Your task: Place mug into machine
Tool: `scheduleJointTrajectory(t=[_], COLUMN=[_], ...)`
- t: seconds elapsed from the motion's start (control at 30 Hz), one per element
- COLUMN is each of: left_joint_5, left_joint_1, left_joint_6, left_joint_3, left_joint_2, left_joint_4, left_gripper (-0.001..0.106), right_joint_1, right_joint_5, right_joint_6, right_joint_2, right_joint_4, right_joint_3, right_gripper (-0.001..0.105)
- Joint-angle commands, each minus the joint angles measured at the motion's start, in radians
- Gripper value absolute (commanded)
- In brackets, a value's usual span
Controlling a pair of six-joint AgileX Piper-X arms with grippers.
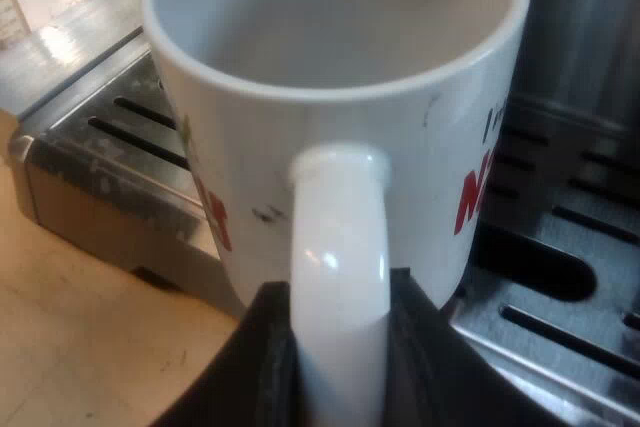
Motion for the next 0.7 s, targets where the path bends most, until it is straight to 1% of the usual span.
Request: scheduleJointTrajectory(t=[0.03, 0.13, 0.33, 0.4, 0.43, 0.47, 0.5, 0.57, 0.67, 0.7], left_joint_5=[0.0, 0.0, 0.006, 0.006, 0.006, 0.016, 0.019, 0.03, 0.036, 0.036], left_joint_1=[-0.003, -0.003, -0.003, -0.003, -0.003, -0.003, -0.003, -0.003, -0.003, -0.003], left_joint_6=[-0.016, -0.016, -0.016, -0.016, -0.016, -0.016, -0.016, -0.016, -0.016, -0.016], left_joint_3=[0.001, 0.001, 0.001, 0.001, 0.001, 0.001, 0.001, 0.001, 0.001, 0.001], left_joint_2=[-0.001, -0.001, -0.001, -0.001, -0.001, -0.001, -0.001, -0.001, -0.001, -0.001], left_joint_4=[-0.003, -0.003, -0.003, -0.003, -0.003, -0.003, -0.003, -0.003, -0.003, -0.003], left_gripper=[0.075, 0.075, 0.075, 0.075, 0.075, 0.075, 0.075, 0.075, 0.075, 0.075], right_joint_1=[0.001, 0.001, -0.003, -0.003, -0.003, -0.003, -0.003, -0.003, -0.003, -0.003], right_joint_5=[0.0, 0.0, 0.023, 0.028, 0.032, 0.031, 0.031, 0.031, 0.074, 0.078], right_joint_6=[-0.028, -0.058, -0.063, -0.063, -0.063, -0.063, -0.063, -0.063, -0.037, -0.032], right_joint_2=[0.026, 0.053, 0.107, 0.118, 0.123, 0.129, 0.132, 0.137, 0.135, 0.133], right_joint_4=[-0.057, -0.057, -0.066, -0.066, -0.066, -0.066, -0.066, -0.066, -0.073, -0.073], right_joint_3=[-0.045, -0.07, -0.123, -0.13, -0.132, -0.134, -0.135, -0.134, -0.134, -0.134], right_gripper=[0.0, 0.0, 0.001, 0.009, 0.017, 0.026, 0.029, 0.044, 0.054, 0.055])
